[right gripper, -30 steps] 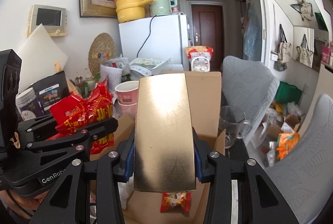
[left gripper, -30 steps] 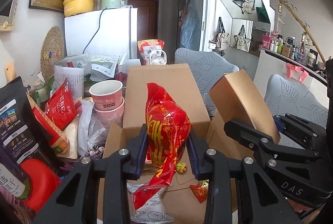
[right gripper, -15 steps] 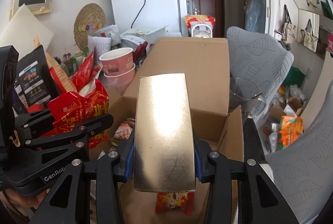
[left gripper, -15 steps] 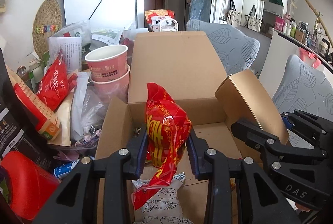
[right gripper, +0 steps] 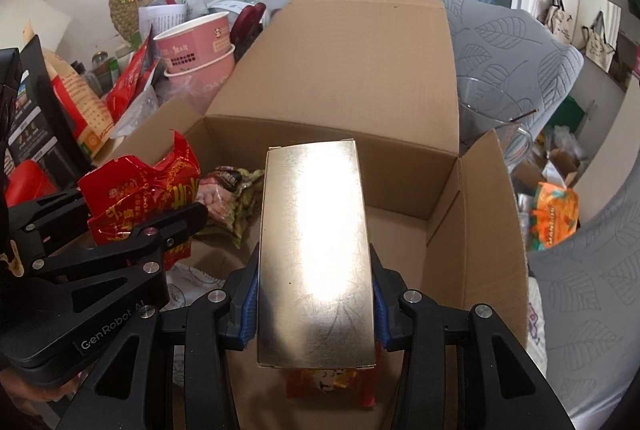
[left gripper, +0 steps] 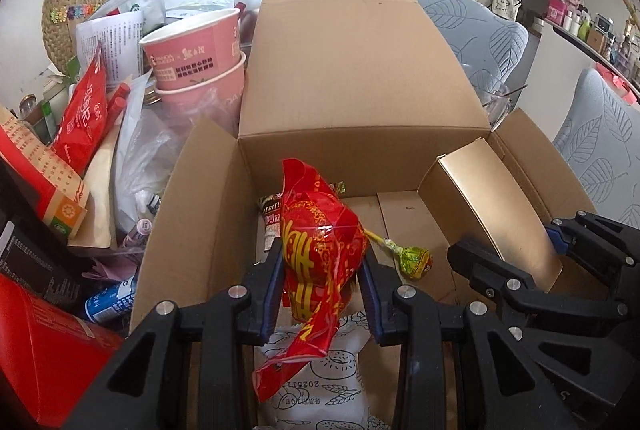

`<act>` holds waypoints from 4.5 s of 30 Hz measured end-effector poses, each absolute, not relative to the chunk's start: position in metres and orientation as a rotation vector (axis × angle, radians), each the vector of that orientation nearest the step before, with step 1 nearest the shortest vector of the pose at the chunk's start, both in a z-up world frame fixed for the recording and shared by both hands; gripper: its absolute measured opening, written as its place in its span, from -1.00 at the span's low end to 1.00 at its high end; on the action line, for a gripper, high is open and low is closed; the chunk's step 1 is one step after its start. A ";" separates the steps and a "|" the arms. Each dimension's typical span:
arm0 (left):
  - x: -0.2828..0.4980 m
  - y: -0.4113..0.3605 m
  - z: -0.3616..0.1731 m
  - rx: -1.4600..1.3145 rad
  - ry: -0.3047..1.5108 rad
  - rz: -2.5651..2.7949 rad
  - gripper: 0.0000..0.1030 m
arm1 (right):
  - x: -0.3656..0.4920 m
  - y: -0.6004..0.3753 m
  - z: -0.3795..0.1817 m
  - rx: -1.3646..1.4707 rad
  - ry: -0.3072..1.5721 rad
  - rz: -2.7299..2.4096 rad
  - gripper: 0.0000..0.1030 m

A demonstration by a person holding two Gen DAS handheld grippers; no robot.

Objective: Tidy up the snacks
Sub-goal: 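Lower into the box and open both tools to release the red bag and gold box, then withdraw both tools from the box back toward the table, then move the right tool down toward the packaged waffle on the table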

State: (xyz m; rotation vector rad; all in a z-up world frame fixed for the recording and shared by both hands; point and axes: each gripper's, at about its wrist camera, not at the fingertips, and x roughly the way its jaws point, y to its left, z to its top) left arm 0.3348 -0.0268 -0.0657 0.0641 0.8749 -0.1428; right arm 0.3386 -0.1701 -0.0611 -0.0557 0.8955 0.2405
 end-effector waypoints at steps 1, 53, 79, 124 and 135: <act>0.336 -0.027 -0.068 0.065 0.886 -0.139 -0.34 | 0.339 -0.170 -0.063 -0.056 0.908 0.245 -0.15; 0.190 -0.011 0.080 0.039 0.647 -0.082 -0.25 | 0.197 -0.169 0.082 -0.085 0.616 0.212 0.08; 0.063 -0.010 0.110 0.054 0.527 -0.127 0.48 | 0.071 -0.180 0.113 -0.083 0.473 0.220 0.55; 0.061 0.062 -0.050 -0.094 0.811 -0.063 0.48 | 0.080 -0.174 -0.040 0.004 0.717 0.263 0.56; 0.092 0.087 -0.094 -0.154 0.913 -0.007 0.48 | 0.109 -0.168 -0.067 -0.005 0.772 0.278 0.56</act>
